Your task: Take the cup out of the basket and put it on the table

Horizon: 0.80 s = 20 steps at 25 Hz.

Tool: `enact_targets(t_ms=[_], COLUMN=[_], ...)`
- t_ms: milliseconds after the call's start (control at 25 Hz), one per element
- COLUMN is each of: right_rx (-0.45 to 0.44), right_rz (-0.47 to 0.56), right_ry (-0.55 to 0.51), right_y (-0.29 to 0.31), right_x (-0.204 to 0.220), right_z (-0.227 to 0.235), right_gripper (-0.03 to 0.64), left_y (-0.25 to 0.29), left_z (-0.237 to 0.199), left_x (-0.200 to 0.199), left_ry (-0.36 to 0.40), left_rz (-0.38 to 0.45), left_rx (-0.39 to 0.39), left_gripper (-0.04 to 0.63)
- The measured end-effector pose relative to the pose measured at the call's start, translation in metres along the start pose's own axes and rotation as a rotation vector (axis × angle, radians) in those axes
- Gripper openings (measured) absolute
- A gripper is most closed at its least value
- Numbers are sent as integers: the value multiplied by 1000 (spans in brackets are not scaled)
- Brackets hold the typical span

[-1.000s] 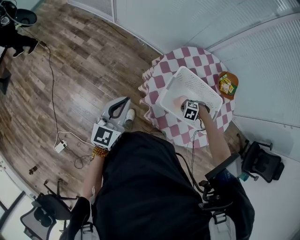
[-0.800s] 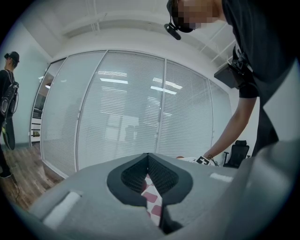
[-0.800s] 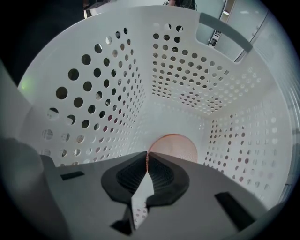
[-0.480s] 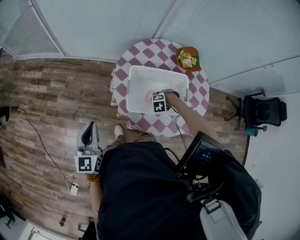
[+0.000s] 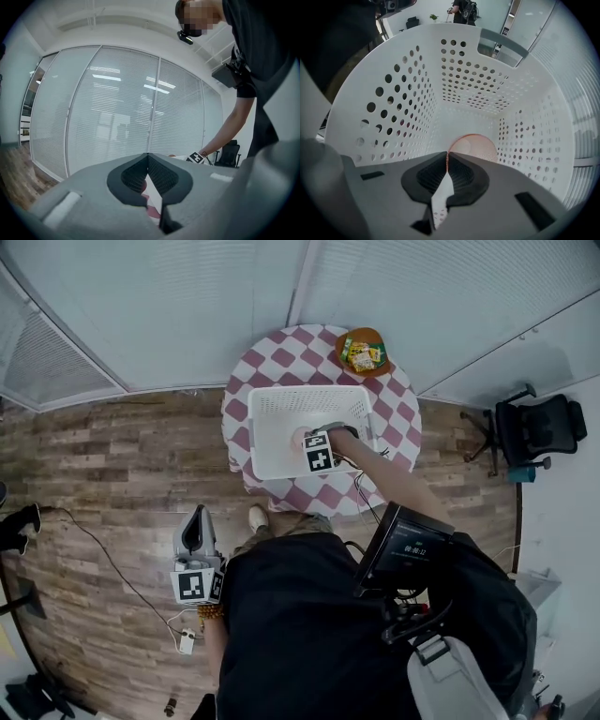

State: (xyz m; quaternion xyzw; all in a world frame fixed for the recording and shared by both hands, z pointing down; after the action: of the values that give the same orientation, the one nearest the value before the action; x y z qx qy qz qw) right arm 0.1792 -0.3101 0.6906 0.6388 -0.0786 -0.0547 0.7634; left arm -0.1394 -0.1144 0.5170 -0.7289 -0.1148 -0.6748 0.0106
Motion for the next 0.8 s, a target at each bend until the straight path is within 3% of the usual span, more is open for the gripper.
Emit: enact_targets(t_ms=[400, 680, 800], right_rx=[61, 110, 137], right_rz=[166, 313, 380], right_ry=[132, 212, 240], right_y=[-22, -45, -59], right_x=[9, 6, 1], right_z=[13, 14, 8], right_gripper=[18, 18, 18], left_y=[6, 13, 14], left_z=[0, 2, 3], left_x=[1, -5, -12], left_ry=[-3, 31, 6], left_rz=[-17, -15, -3], left_rx=[-7, 27, 40], left_gripper=[3, 4, 4])
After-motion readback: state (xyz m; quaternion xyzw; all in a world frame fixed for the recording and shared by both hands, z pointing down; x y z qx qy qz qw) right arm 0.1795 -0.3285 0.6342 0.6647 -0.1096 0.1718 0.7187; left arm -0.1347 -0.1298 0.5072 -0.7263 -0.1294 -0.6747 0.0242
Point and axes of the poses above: the fingertips, and each gripper's own axes: y forward along the fingers, z to its right, x out of its underside, the point moved 10 cm from there along -y, backward along the fingers, and after that the axes turned 13 degrees about -x, right-handed, at the moved point
